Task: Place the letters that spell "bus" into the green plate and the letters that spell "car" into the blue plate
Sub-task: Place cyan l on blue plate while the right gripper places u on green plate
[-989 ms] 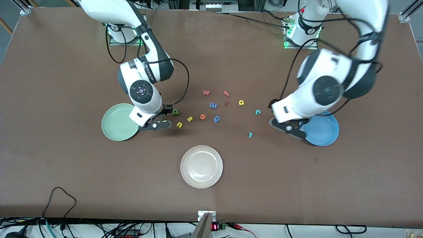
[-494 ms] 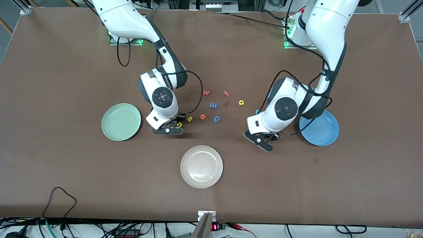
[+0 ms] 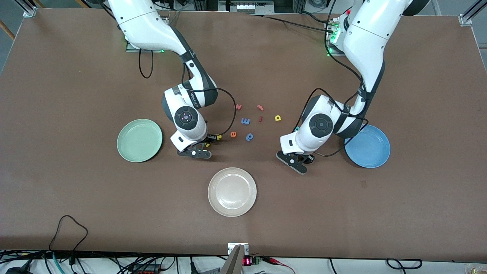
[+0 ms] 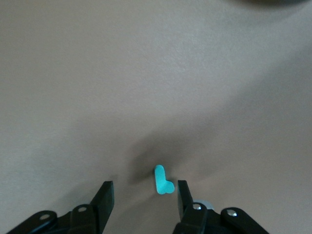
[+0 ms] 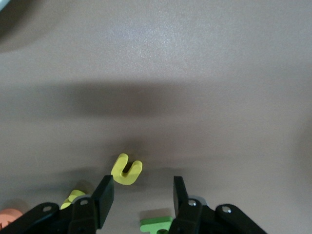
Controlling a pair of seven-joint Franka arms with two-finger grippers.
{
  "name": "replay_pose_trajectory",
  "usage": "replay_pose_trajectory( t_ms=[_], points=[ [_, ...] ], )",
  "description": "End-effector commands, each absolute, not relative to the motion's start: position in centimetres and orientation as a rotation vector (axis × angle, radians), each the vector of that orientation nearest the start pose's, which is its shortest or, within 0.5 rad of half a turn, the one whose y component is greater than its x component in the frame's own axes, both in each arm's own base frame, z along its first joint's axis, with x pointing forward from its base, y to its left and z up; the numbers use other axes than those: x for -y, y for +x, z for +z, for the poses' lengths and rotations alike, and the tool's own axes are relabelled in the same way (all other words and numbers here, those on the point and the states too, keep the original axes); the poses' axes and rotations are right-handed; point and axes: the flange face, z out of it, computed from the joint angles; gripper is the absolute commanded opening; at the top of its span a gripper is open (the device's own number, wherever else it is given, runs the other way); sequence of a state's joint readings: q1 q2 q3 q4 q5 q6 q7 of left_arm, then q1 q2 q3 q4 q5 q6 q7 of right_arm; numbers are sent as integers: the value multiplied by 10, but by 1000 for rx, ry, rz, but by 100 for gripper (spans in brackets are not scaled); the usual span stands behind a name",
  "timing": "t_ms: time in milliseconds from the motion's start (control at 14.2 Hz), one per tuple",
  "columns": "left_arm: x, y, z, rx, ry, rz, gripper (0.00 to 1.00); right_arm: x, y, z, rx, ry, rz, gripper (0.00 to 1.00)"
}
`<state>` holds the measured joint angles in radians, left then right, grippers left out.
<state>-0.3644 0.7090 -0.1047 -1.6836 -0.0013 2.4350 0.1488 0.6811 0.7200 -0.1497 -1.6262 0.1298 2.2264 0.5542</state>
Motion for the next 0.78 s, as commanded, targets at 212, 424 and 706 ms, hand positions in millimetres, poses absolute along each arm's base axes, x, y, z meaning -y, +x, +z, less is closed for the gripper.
replay_pose_trajectory(
  t_ms=[212,424,706],
  points=[
    [308,592,171,-983,-3047,-103,58,-361,584,186,-231,-3167,93,57],
    [310,592,170,-985,-3049,-127,42,-363,587,180,-237,-3166,85,57],
    [311,594,173,-987,-3049,-139,12,-364,588,177,-277,-3165,85,57]
  ],
)
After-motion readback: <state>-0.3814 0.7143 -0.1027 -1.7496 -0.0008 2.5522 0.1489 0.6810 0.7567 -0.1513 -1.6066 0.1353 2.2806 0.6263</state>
